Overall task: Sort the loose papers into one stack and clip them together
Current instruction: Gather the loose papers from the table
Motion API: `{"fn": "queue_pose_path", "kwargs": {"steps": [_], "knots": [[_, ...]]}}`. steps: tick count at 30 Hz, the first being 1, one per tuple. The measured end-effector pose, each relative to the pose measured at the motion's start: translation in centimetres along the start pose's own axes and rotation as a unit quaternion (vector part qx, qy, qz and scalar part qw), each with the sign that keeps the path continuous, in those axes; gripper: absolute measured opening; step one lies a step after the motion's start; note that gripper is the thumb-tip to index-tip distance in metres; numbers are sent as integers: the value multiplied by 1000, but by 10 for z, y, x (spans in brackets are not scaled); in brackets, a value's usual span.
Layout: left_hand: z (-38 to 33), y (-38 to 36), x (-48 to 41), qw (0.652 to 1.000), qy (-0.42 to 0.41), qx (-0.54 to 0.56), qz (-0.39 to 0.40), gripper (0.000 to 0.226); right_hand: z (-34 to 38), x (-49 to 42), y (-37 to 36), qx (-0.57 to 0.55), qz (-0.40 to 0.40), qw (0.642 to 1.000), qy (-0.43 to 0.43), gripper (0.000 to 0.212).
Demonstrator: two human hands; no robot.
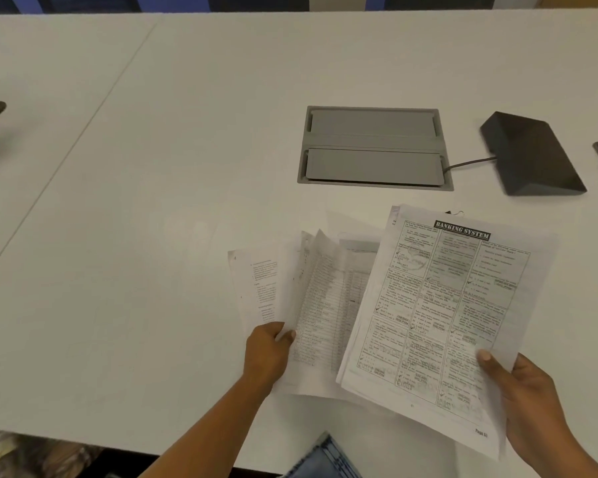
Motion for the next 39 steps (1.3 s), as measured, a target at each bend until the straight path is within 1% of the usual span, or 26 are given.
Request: {"fn": "queue_pose_path", "kwargs": {"steps": [2, 3, 7, 12, 14, 18, 21, 23, 25, 27, 29, 31, 34, 36, 39], "knots": [[-4, 2, 3, 1000, -10, 26, -5, 15, 1, 2, -1, 0, -1, 1000, 1, 18], [-8, 3, 5, 999, -15, 42, -6, 13, 2, 3, 0, -2, -3, 1000, 2, 18], [-15, 4, 9, 992, -15, 126, -11, 13, 2, 3, -1, 2, -5, 1000, 3, 17], [-27, 2, 16, 982, -21, 189, -6, 13, 9, 2, -8, -5, 13, 1000, 6, 17], [-32, 0, 19, 980, -26, 195, 5, 13, 14, 2, -12, -9, 24, 1000, 7, 18], [-47, -7, 28, 980, -52, 186, 47, 15, 25, 0, -20, -16, 45, 999, 17, 24], [-62, -13, 37, 971, -70, 208, 94, 17, 35, -2, -29, -2, 50, 998, 46, 24], [-70, -18, 41, 965, -72, 219, 125, 19, 41, -2, -36, 5, 68, 996, 65, 30], [-77, -22, 45, 961, -75, 219, 150, 21, 43, -3, -42, -18, 96, 994, 56, 33], [-84, -25, 48, 958, -83, 211, 173, 24, 44, -3, -47, -58, 130, 989, 29, 32], [-88, -26, 50, 956, -85, 206, 194, 27, 43, -3, -50, -72, 156, 985, 13, 34], [-91, -26, 51, 954, -66, 207, 206, 32, 43, -3, -51, -50, 158, 986, 13, 34], [-94, -22, 49, 944, -15, 245, 221, 41, 45, -5, -50, 15, 135, 990, 32, 30], [-101, -20, 45, 940, -28, 245, 237, 40, 46, -7, -49, 39, 140, 988, 46, 30], [-115, -21, 39, 948, -61, 202, 239, 41, 48, -7, -53, 81, 148, 984, 59, 34]]}}
Point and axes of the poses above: each hand's wrist, its own x-axis away from the middle knuckle, its own y-axis out of the back of the hand, z = x × y, the point moved 2 cm from there along -x, towards the middle knuckle, and after that the axes turned 11 degrees about z, right-handed, at the moved point
